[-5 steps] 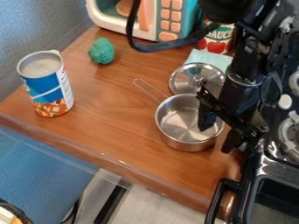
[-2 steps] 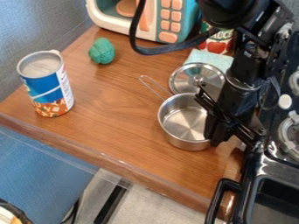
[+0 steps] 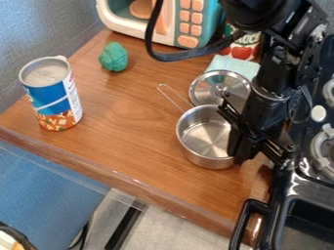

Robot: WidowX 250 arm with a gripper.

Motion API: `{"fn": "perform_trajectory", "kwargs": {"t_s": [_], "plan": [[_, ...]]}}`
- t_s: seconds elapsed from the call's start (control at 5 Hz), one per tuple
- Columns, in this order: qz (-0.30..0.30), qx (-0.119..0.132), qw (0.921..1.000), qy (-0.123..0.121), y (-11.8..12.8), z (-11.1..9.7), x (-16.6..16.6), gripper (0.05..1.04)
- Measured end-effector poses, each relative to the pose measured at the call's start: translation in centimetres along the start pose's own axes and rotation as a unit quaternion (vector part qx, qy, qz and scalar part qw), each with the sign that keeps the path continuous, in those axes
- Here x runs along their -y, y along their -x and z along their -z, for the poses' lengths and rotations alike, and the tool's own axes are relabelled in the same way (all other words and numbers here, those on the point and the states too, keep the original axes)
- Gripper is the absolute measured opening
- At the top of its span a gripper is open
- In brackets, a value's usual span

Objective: Moved the silver pot to the middle bottom of the table

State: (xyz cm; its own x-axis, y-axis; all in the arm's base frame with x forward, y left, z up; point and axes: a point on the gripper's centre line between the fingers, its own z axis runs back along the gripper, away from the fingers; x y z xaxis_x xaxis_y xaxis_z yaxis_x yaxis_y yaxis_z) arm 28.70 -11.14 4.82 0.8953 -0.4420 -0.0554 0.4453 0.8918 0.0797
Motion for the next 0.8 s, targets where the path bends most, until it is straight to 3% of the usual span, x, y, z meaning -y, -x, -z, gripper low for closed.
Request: {"fn": "perform_trajectory", "kwargs": {"t_s": [0.2, 0.4, 0.8], "plan": [[-0.016, 0.031, 0.9994, -0.002, 0.6, -3.3, -1.8, 0.063], [-0.032, 0.037, 0.9987, 0.009, 1.9, -4.8, -3.6, 0.058], [-0.017, 0.011, 0.9993, 0.032, 6.0, -3.3, -6.9, 0.058]]}}
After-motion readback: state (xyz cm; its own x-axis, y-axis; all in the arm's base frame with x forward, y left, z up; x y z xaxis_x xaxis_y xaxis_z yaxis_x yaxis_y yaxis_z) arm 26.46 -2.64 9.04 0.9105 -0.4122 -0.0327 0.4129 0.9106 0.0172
